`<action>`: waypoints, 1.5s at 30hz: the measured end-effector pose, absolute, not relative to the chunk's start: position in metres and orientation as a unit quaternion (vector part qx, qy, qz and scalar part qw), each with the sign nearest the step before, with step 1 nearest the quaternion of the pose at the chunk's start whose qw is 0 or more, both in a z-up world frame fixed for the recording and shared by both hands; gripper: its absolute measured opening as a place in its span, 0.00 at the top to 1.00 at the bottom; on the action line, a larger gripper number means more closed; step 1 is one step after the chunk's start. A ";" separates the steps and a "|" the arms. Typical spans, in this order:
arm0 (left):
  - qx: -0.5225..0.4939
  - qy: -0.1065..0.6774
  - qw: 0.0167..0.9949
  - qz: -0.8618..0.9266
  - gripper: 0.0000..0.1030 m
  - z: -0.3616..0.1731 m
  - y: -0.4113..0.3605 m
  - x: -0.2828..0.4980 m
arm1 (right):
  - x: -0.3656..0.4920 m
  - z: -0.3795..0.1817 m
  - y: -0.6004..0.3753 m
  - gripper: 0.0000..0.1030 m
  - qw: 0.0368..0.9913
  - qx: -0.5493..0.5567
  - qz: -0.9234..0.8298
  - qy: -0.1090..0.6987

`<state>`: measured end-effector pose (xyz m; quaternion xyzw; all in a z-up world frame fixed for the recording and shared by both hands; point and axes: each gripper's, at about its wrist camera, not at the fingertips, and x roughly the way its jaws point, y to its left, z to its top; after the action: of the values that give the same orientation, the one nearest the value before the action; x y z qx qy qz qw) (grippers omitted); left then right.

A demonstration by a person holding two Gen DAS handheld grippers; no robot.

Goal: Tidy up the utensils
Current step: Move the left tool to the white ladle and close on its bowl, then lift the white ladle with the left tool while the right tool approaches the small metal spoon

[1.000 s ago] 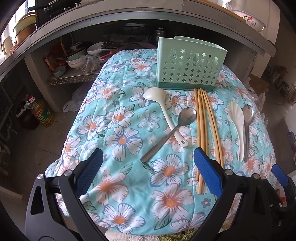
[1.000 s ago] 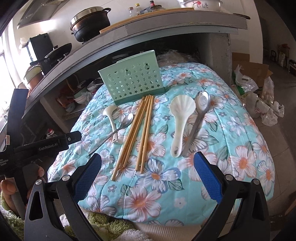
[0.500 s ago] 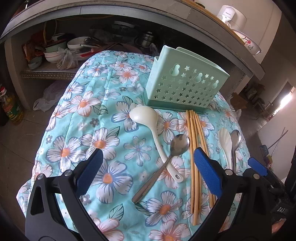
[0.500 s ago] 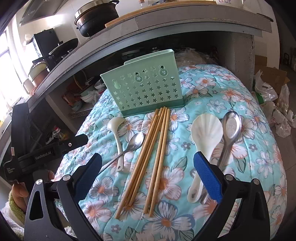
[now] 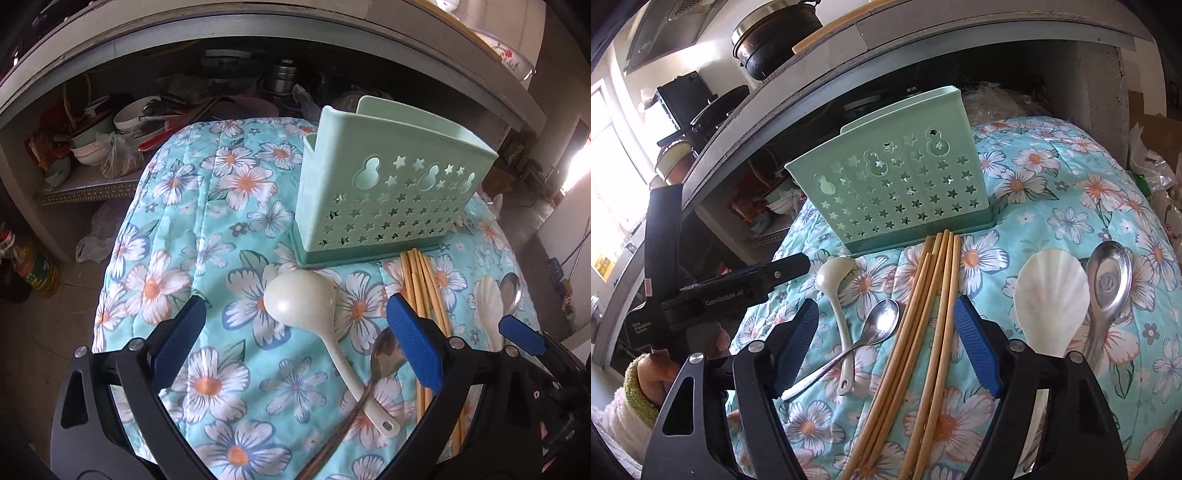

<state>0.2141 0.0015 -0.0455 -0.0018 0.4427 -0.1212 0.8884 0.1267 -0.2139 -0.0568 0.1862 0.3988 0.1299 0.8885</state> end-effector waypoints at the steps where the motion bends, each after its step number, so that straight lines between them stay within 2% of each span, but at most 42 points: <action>1: 0.011 0.445 0.887 -0.122 0.17 -0.047 -0.004 0.219 | 0.128 -0.059 -0.213 0.28 0.887 0.186 0.131 0.403; 7: 0.076 0.469 0.873 -0.109 0.42 -0.065 -0.033 0.237 | 0.129 -0.071 -0.216 0.28 0.877 0.192 0.139 0.418; 15: 0.151 0.483 0.860 -0.067 0.58 -0.090 -0.052 0.240 | 0.127 -0.080 -0.224 0.28 0.869 0.205 0.140 0.427; 21: 0.089 0.483 0.869 -0.062 0.60 -0.084 -0.032 0.237 | 0.125 -0.083 -0.227 0.28 0.866 0.211 0.142 0.431; 30: -0.131 0.488 0.857 -0.106 0.60 -0.085 0.036 0.213 | 0.121 -0.079 -0.226 0.28 0.864 0.213 0.144 0.433; 39: -0.203 0.481 0.847 -0.104 0.61 -0.097 0.076 0.188 | 0.114 -0.070 -0.212 0.28 0.863 0.203 0.153 0.438; 45: -0.223 0.482 0.843 -0.092 0.69 -0.105 0.093 0.180 | 0.113 -0.068 -0.200 0.28 0.856 0.199 0.167 0.446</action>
<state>0.1800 0.0932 -0.1049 -0.2228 0.4816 -0.0918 0.8426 0.1129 -0.2004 -0.0679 0.1992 0.4463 0.1669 0.8563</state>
